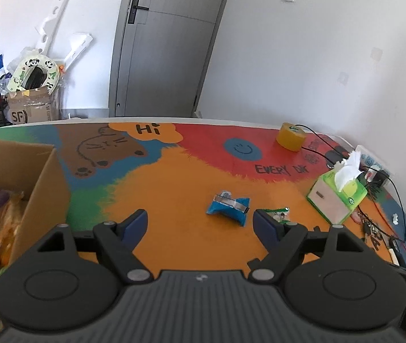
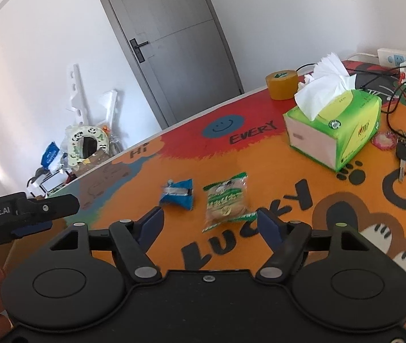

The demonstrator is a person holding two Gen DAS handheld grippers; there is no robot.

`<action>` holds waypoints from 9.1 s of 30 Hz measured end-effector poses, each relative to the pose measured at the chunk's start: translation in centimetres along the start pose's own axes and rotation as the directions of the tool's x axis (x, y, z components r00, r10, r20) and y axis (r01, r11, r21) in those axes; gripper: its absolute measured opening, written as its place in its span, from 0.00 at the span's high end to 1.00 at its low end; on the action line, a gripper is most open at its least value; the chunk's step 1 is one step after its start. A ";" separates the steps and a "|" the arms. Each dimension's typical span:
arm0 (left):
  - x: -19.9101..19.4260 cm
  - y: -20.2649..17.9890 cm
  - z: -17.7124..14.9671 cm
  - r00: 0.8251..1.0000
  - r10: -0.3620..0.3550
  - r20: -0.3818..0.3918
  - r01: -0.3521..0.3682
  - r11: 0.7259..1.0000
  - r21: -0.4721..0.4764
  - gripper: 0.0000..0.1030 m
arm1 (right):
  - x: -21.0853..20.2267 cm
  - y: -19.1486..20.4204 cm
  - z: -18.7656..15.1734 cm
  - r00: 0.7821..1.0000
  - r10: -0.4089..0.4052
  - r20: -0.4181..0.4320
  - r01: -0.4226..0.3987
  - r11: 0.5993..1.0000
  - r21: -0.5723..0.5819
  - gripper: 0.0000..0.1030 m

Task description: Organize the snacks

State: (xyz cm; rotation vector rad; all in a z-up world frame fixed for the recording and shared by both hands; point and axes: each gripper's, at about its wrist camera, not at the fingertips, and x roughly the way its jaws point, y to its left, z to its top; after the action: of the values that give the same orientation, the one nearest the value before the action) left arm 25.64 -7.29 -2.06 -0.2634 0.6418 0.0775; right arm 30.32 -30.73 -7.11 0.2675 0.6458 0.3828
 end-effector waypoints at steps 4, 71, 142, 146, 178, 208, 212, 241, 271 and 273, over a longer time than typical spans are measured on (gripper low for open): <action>1.8 -0.2 0.5 1.000 0.013 -0.016 -0.013 1.000 -0.005 0.23 | 1.4 0.1 0.6 1.000 -0.010 -0.004 0.010 1.000 -0.015 0.29; 7.5 -2.2 -2.2 0.999 -0.047 -0.024 0.046 0.999 -0.012 0.70 | 4.4 -0.2 -1.2 0.997 -0.081 0.001 0.081 0.996 -0.030 0.53; -11.2 18.6 0.3 0.967 0.145 0.208 -0.099 0.971 -0.220 0.70 | 1.2 24.1 -1.8 0.964 0.266 0.013 -0.251 0.924 -0.289 0.53; -10.6 19.7 0.6 0.968 0.150 0.202 -0.103 0.969 -0.226 0.70 | 1.9 25.3 -1.9 0.964 0.264 0.003 -0.251 0.921 -0.297 0.53; -7.7 22.0 1.6 0.966 0.208 0.156 -0.159 0.947 -0.278 0.67 | 5.5 25.3 -1.6 0.968 0.242 -0.064 -0.250 0.942 -0.226 0.35; -12.0 17.6 0.1 0.954 0.256 0.156 -0.213 0.945 -0.247 0.29 | 0.0 18.6 -2.2 0.969 0.245 -0.030 -0.247 0.958 -0.143 0.21; -12.6 16.7 -0.3 0.956 0.248 0.157 -0.208 0.949 -0.235 0.27 | -1.0 17.8 -2.5 0.970 0.243 -0.026 -0.244 0.959 -0.141 0.19; -16.3 13.0 -3.3 0.975 0.186 0.125 -0.170 0.978 -0.124 0.07 | -8.2 13.7 -4.3 0.981 0.195 0.007 -0.192 0.972 -0.137 0.00; -22.7 9.9 -5.8 0.984 0.088 0.156 -0.104 0.990 0.098 0.01 | -17.9 11.3 -4.8 0.983 0.182 0.023 -0.173 0.959 -0.223 0.00; -22.7 9.9 -6.1 0.985 0.088 0.147 -0.104 0.989 0.105 0.01 | -18.1 11.5 -5.2 0.983 0.183 0.023 -0.174 0.960 -0.221 0.00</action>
State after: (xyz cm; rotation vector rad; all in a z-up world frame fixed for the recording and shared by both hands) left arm 2.46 0.85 4.68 -0.1171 0.5145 0.1513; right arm 10.81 -27.46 2.64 0.1238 0.5331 0.6155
